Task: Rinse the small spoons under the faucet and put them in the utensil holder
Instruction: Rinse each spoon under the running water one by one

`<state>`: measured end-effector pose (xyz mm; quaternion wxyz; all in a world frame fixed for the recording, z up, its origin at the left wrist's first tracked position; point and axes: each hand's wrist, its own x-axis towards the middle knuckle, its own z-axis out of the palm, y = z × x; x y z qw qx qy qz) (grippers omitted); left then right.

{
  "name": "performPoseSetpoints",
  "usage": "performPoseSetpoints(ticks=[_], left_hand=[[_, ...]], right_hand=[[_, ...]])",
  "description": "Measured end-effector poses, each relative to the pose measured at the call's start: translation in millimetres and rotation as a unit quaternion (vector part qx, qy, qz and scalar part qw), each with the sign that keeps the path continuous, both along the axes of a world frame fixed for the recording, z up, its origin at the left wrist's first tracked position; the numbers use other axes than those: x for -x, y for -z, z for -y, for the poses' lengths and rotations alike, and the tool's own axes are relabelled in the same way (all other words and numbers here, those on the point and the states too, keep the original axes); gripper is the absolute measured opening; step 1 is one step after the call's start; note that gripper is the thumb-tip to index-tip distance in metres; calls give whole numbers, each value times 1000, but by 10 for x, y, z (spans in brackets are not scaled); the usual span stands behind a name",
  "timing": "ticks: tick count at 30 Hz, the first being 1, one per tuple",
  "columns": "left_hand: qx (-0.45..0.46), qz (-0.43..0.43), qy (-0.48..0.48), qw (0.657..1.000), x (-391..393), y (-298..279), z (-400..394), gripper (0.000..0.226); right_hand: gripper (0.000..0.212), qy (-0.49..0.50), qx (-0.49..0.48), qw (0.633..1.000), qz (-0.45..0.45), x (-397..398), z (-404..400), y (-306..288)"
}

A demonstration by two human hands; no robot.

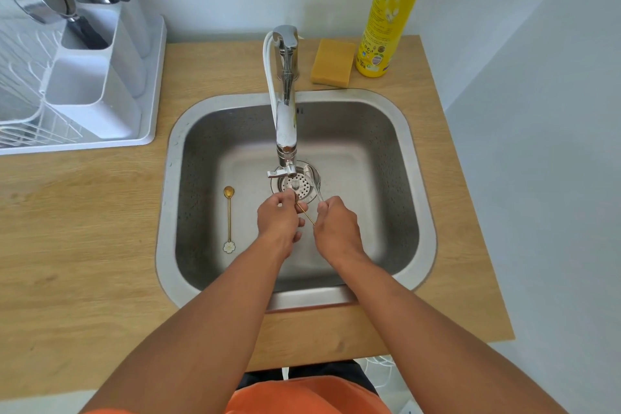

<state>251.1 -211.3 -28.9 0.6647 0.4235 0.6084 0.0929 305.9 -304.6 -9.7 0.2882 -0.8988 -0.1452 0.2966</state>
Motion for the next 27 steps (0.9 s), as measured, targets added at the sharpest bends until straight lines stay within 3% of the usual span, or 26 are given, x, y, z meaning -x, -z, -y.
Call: performPoseSetpoints(ticks=[5, 9, 13, 19, 27], left_hand=[[49, 43, -19, 998, 3, -23, -11, 12], [72, 56, -15, 996, 56, -29, -43, 29], [43, 57, -40, 997, 62, 8, -41, 16], [33, 37, -85, 995, -4, -21, -28, 27], [83, 122, -43, 988, 41, -63, -225, 7]], right_hand=[[29, 3, 5, 1000, -6, -29, 16, 19], [28, 1, 9, 1000, -15, -27, 9, 36], [27, -3, 9, 1000, -14, -10, -1, 40], [28, -12, 9, 1000, -15, 2, -48, 25], [31, -11, -27, 998, -53, -88, -174, -12]])
